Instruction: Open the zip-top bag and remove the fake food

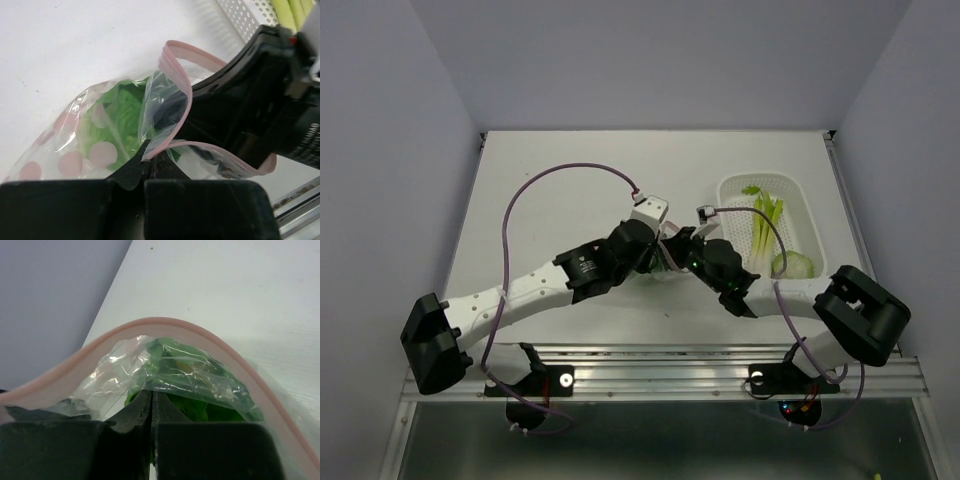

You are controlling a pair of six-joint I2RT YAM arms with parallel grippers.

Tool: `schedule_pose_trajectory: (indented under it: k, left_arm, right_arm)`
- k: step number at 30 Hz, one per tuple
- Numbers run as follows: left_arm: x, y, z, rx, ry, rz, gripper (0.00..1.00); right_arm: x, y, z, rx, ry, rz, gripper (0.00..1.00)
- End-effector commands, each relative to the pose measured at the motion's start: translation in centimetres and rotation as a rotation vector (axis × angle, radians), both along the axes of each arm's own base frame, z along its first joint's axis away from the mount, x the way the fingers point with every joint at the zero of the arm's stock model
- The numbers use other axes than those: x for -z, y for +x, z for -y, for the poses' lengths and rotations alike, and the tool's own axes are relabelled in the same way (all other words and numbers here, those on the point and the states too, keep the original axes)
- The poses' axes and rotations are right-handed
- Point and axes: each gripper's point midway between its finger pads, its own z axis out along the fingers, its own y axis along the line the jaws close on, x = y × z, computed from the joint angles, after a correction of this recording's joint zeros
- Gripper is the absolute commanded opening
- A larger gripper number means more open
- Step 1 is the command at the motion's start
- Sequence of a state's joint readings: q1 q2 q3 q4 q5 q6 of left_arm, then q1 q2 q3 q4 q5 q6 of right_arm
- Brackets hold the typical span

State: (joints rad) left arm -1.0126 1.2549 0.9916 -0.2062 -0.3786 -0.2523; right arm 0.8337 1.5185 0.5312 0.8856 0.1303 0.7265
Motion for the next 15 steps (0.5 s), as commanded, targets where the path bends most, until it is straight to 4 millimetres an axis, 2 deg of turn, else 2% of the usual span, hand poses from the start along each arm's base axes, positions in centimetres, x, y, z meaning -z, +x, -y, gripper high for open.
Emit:
schedule_pose_trajectory:
  k: [1, 4, 10, 15]
  left_arm:
    - [0.5, 0.9, -0.9, -0.052, 0.021, 0.007, 0.0]
    - [0.6, 0.9, -1.1, -0.055, 0.027, 0.006, 0.0]
    - [2.0, 1.0, -0.4, -0.035, 0.045, -0.023, 0.0]
    - [3.4, 1.4, -0.1, -0.045, 0.066, -0.032, 0.0]
  right_arm:
    - [-2.0, 0.6, 2.2, 0.109, -0.048, 0.034, 0.01]
    - [-1.1, 0.5, 3.5, 0.153, -0.098, 0.0, 0.01]
    - [-2.4, 0.2, 2.9, 0.11, -0.104, 0.028, 0.01]
    - [-3.3, 0.3, 3.1, 0.119, -0.099, 0.039, 0.01]
